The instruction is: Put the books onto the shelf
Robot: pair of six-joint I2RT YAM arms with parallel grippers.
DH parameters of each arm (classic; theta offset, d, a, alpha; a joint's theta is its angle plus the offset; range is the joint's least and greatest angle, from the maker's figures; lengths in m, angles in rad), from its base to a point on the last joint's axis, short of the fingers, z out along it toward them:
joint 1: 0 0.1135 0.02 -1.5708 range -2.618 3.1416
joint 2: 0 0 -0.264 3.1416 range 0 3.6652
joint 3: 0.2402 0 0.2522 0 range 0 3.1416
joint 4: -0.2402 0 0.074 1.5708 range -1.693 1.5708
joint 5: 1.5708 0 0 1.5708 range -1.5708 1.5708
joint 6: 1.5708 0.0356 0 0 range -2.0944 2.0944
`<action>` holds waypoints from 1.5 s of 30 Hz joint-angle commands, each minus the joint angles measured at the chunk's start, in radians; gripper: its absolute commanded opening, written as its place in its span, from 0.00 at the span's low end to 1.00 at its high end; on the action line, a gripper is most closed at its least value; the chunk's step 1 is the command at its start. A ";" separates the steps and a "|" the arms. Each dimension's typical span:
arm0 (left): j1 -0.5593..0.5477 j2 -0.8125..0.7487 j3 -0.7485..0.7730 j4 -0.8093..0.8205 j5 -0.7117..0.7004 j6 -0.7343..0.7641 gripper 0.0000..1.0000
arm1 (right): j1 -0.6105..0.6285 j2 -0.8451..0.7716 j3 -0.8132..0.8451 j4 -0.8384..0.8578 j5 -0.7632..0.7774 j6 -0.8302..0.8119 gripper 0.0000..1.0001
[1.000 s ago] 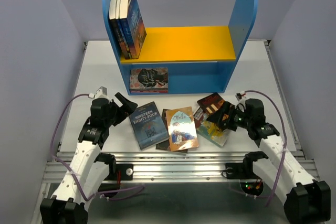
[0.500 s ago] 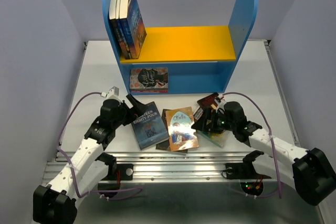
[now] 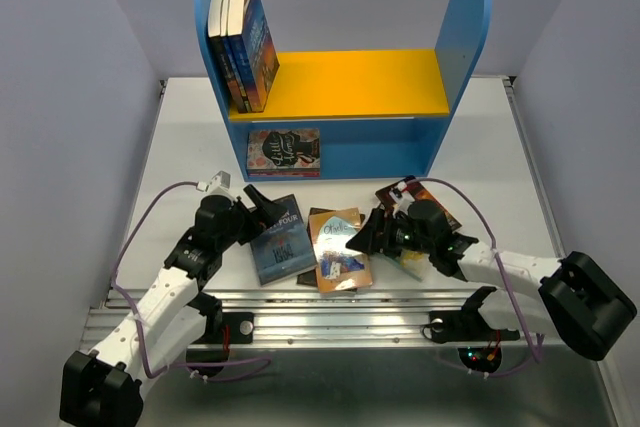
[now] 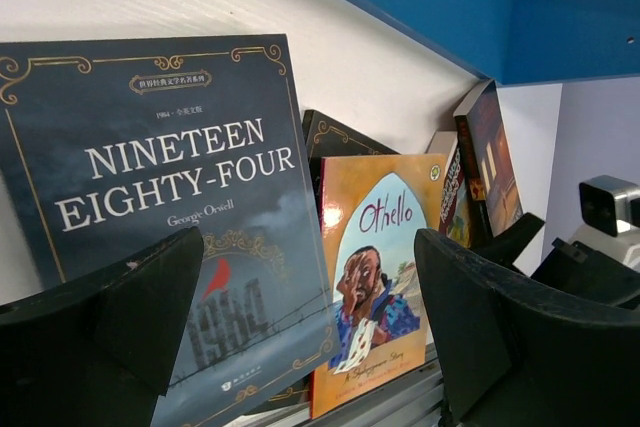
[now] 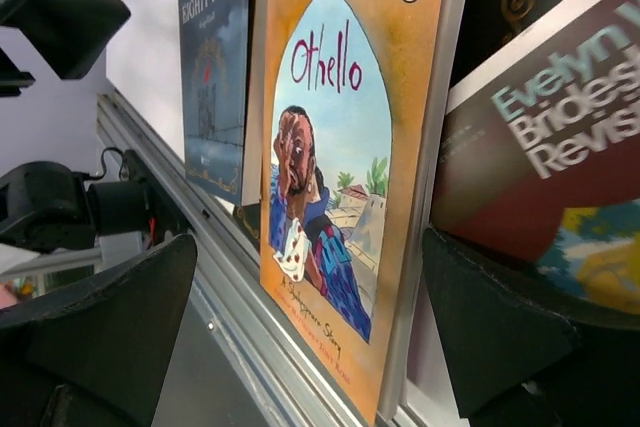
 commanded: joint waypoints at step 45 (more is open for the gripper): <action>-0.024 -0.033 -0.049 0.190 0.231 0.050 0.99 | 0.034 -0.225 0.075 -0.268 0.163 0.000 0.01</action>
